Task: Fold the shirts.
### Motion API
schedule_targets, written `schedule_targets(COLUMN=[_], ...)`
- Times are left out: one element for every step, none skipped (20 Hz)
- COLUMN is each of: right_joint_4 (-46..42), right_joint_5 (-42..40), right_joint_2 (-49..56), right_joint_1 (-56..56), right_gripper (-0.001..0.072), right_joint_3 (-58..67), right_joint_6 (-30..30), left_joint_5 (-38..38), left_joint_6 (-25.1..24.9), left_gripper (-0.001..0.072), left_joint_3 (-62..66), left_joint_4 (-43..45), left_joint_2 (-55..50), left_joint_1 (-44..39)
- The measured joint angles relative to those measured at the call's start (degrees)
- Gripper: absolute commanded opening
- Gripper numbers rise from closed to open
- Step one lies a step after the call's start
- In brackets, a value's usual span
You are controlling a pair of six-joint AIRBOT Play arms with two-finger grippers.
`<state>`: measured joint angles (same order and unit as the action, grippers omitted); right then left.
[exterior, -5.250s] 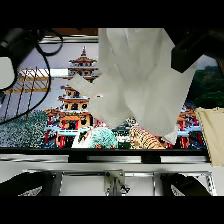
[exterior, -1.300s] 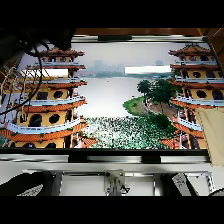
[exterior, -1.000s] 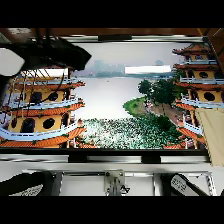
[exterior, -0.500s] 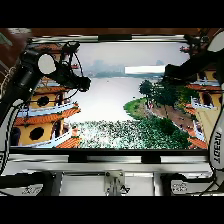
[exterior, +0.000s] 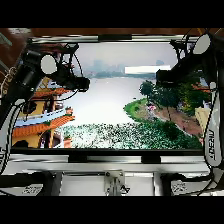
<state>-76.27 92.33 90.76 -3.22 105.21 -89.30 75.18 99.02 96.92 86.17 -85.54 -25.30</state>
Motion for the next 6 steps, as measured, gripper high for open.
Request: schedule_targets(right_joint_4=[0.0, 0.1, 0.1, 0.1, 0.0, 0.0], right_joint_5=[0.0, 0.0, 0.0, 0.0, 0.0, 0.0], right_joint_2=[0.0, 0.0, 0.0, 0.0, 0.0, 0.0], right_joint_1=[-0.1, -0.2, -0.2, -0.2, -0.2, -0.2], right_gripper=[0.0455, 0.0455, 0.0455, 0.0455, 0.0455, 0.0455], right_joint_3=[0.0, 0.0, 0.0, 0.0, 0.0, 0.0], right_joint_6=[0.0, 0.0, 0.1, 0.1, 0.1, 0.1], left_joint_5=[0.0, 0.0, 0.0, -0.1, -0.1, -0.1], left_joint_6=[0.0, 0.0, 0.0, 0.0, 0.0, 0.0], left_gripper=[0.045, 0.045, 0.045, 0.045, 0.045, 0.045], left_joint_3=[0.0, 0.0, 0.0, 0.0, 0.0, 0.0], left_joint_4=[0.0, 0.0, 0.0, 0.0, 0.0, 0.0], left_joint_2=[0.0, 0.0, 0.0, 0.0, 0.0, 0.0], left_joint_1=[0.0, 0.0, 0.0, 0.0, 0.0, 0.0])
